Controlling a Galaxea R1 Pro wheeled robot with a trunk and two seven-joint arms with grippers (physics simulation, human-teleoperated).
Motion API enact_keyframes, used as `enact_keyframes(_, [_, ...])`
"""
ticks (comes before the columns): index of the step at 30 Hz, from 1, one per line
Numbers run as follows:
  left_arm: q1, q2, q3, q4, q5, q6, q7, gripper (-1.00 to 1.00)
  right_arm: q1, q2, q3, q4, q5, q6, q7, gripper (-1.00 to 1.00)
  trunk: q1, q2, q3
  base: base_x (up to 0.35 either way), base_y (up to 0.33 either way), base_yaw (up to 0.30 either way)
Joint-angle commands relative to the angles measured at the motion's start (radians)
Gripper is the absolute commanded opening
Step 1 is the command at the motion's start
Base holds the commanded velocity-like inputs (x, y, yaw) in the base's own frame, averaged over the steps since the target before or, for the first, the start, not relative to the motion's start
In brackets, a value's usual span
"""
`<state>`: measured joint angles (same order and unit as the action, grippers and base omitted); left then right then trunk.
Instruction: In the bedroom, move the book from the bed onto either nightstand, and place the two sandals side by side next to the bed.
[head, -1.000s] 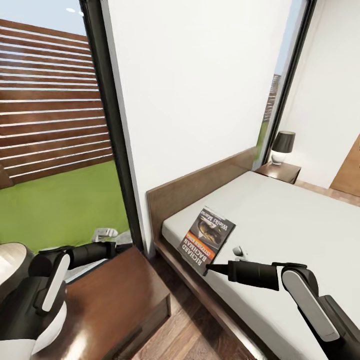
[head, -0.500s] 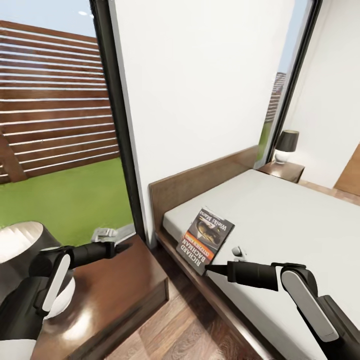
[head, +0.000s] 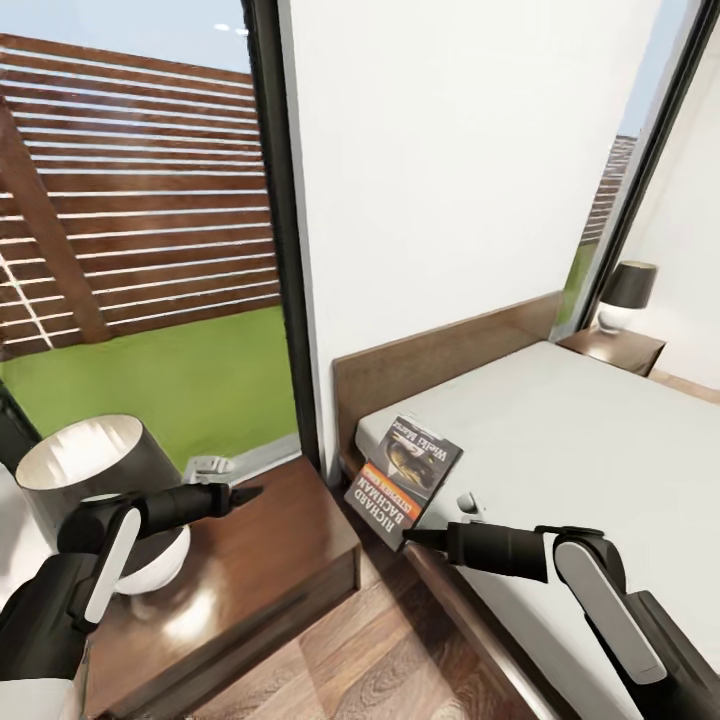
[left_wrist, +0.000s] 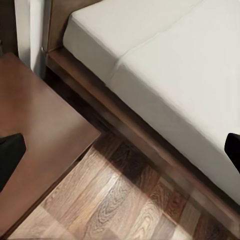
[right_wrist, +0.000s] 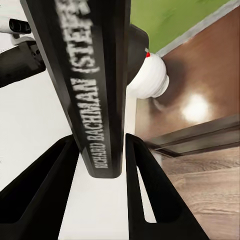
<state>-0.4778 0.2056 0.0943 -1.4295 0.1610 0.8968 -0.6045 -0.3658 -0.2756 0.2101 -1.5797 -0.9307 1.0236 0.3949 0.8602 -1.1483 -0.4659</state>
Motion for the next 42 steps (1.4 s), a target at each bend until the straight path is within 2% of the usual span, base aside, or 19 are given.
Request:
enact_keyframes(1, [-0.001, 0.000, 0.001, 0.000, 0.005, 0.007, 0.000, 1.00, -0.001, 0.000, 0.000, 0.000, 0.002, 0.002, 0.010, -1.00, 0.000, -0.001, -0.002, -0.006, -0.004, 0.251])
enact_keyframes(13, [-0.001, 0.000, 0.000, 0.001, 0.004, 0.007, 0.000, 1.00, -0.001, 0.003, -0.001, 0.001, 0.004, 0.001, 0.010, -1.00, 0.000, -0.001, -0.012, -0.002, -0.002, 0.211])
enact_keyframes(27, [-0.001, 0.000, -0.003, 0.000, 0.005, 0.008, -0.006, 1.00, -0.001, 0.003, -0.003, 0.006, 0.006, -0.002, 0.013, -1.00, 0.000, -0.001, -0.013, 0.000, 0.000, 0.028])
enact_keyframes(31, [0.000, 0.000, -0.016, -0.010, 0.007, 0.012, -0.016, 1.00, -0.002, 0.000, -0.008, 0.010, 0.006, -0.001, 0.014, -1.00, 0.000, -0.001, -0.013, 0.000, 0.000, 0.003])
enact_keyframes(34, [0.000, 0.000, -0.046, -0.022, 0.009, 0.018, -0.035, 1.00, -0.003, -0.002, -0.010, 0.011, 0.006, -0.001, 0.014, -1.00, 0.000, -0.001, -0.013, 0.000, 0.000, 0.001])
enact_keyframes(36, [0.000, 0.000, -0.082, -0.031, 0.010, 0.025, -0.054, 1.00, -0.003, -0.002, -0.011, 0.012, 0.006, -0.001, 0.014, -1.00, 0.000, -0.001, -0.013, 0.000, 0.000, 0.000])
enact_keyframes(42, [0.002, 0.005, -0.242, -0.059, 0.012, 0.084, -0.126, 1.00, -0.004, -0.003, -0.012, 0.013, 0.007, 0.001, 0.015, -1.00, 0.000, -0.001, -0.013, 0.000, 0.000, 0.000])
